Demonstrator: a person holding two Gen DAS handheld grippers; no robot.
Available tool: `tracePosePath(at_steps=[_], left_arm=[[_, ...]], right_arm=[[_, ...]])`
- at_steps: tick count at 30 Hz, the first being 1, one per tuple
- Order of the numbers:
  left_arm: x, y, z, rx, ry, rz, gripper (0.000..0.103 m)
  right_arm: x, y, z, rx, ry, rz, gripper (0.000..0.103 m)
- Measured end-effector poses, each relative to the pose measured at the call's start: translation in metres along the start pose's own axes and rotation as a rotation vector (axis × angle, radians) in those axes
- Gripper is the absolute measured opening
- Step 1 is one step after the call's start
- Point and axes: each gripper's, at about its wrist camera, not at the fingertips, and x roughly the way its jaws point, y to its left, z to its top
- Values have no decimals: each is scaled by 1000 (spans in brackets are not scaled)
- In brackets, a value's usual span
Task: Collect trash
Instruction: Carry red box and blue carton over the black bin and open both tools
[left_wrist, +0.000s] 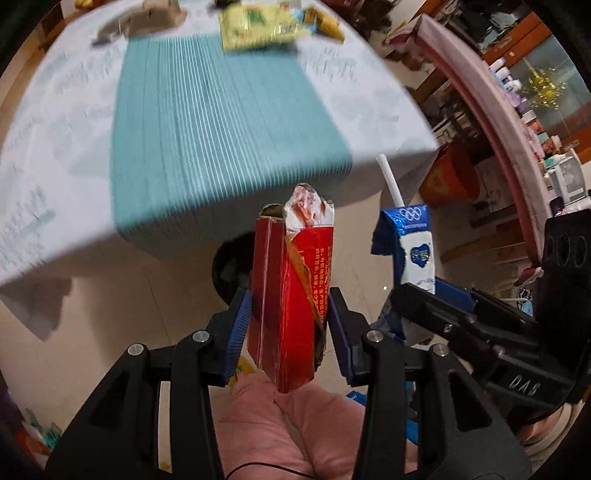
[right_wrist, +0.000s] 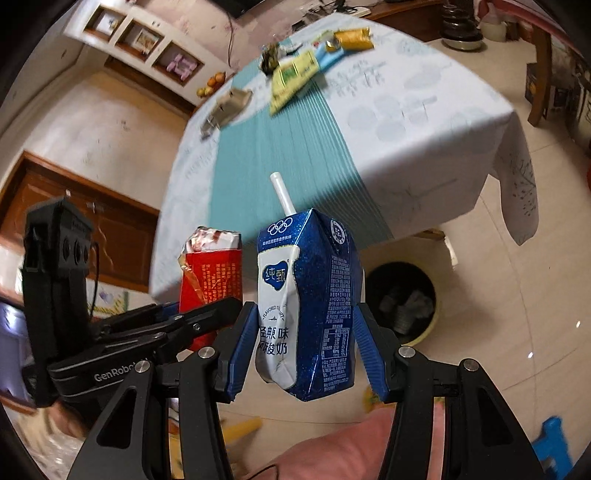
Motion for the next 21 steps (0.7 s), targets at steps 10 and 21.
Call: tracePosePath(at_steps=[10, 21], left_arm=[[142, 12, -24, -9, 34, 115, 40], [260, 47, -29, -26, 89, 189, 46]], right_arm=[[134, -93, -40, -71, 127, -85, 52], [260, -139, -51, -97, 232, -130, 54]])
